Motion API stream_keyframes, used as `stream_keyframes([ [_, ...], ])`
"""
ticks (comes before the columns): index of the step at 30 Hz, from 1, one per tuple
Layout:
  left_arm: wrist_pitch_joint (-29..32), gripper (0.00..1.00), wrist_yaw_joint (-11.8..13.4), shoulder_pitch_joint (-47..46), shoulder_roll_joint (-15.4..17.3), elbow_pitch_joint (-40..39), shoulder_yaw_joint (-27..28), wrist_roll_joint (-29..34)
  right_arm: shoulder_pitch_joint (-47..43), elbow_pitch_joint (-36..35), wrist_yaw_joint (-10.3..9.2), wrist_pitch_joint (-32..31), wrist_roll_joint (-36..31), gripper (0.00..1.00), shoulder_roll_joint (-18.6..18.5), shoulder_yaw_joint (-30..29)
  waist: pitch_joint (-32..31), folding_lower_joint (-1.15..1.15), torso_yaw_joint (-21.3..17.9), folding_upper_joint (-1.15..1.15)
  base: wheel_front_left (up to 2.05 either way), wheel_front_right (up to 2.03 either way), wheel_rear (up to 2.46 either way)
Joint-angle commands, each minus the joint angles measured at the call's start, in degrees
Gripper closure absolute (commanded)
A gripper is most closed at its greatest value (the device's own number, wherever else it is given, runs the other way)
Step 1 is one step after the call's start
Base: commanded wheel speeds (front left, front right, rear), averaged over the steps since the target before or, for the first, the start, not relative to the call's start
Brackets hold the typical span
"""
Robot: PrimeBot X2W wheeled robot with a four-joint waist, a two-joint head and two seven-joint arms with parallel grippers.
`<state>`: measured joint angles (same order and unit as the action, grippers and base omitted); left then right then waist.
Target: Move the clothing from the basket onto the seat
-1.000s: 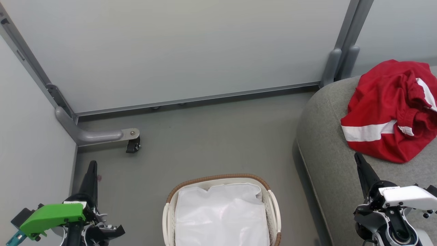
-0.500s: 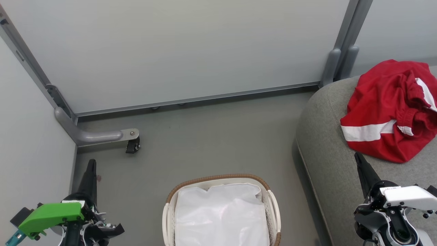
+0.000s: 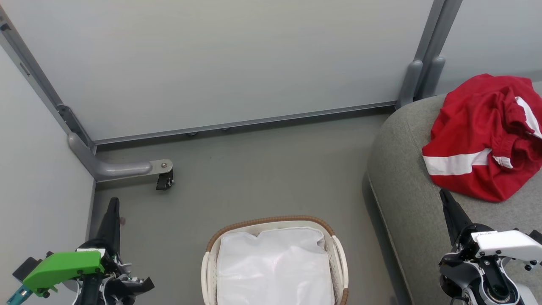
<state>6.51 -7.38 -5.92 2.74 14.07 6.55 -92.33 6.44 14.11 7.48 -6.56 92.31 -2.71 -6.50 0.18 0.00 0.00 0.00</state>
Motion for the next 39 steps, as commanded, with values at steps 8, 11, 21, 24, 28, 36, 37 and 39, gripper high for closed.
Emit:
stream_keyframes([
  [8, 0.2, 1.00, -0.3, -0.6, 0.3, -0.1, 0.1, -0.2, -0.4, -0.2, 0.02, -0.2, 0.2, 1.00, -0.3, -0.1, 0.0, 0.00, 0.0, 0.00, 0.00, 0.00, 0.00],
  [11, 0.2, 1.00, -0.3, -0.6, 0.3, -0.1, 0.1, -0.2, -0.4, -0.2, 0.02, -0.2, 0.2, 1.00, -0.3, -0.1, 0.0, 0.00, 0.0, 0.00, 0.00, 0.00, 0.00],
  [21, 0.2, 1.00, -0.3, -0.6, 0.3, -0.1, 0.1, -0.2, -0.4, -0.2, 0.02, -0.2, 0.2, 1.00, -0.3, -0.1, 0.0, 0.00, 0.0, 0.00, 0.00, 0.00, 0.00],
  [24, 0.2, 1.00, -0.3, -0.6, 0.3, -0.1, 0.1, -0.2, -0.4, -0.2, 0.02, -0.2, 0.2, 1.00, -0.3, -0.1, 0.0, 0.00, 0.0, 0.00, 0.00, 0.00, 0.00],
  [28, 0.2, 1.00, -0.3, -0.6, 0.3, -0.1, 0.1, -0.2, -0.4, -0.2, 0.02, -0.2, 0.2, 1.00, -0.3, -0.1, 0.0, 0.00, 0.0, 0.00, 0.00, 0.00, 0.00],
  [36, 0.2, 1.00, -0.3, -0.6, 0.3, -0.1, 0.1, -0.2, -0.4, -0.2, 0.02, -0.1, 0.2, 1.00, -0.3, -0.1, 0.0, 0.00, 0.0, 0.00, 0.00, 0.00, 0.00],
  [37, 0.2, 1.00, -0.3, -0.6, 0.3, -0.1, 0.1, -0.2, -0.4, -0.2, 0.02, -0.1, 0.2, 1.00, -0.3, -0.1, 0.0, 0.00, 0.0, 0.00, 0.00, 0.00, 0.00],
  [39, 0.2, 1.00, -0.3, -0.6, 0.3, -0.1, 0.1, -0.2, -0.4, -0.2, 0.02, -0.1, 0.2, 1.00, -0.3, -0.1, 0.0, 0.00, 0.0, 0.00, 0.00, 0.00, 0.00],
])
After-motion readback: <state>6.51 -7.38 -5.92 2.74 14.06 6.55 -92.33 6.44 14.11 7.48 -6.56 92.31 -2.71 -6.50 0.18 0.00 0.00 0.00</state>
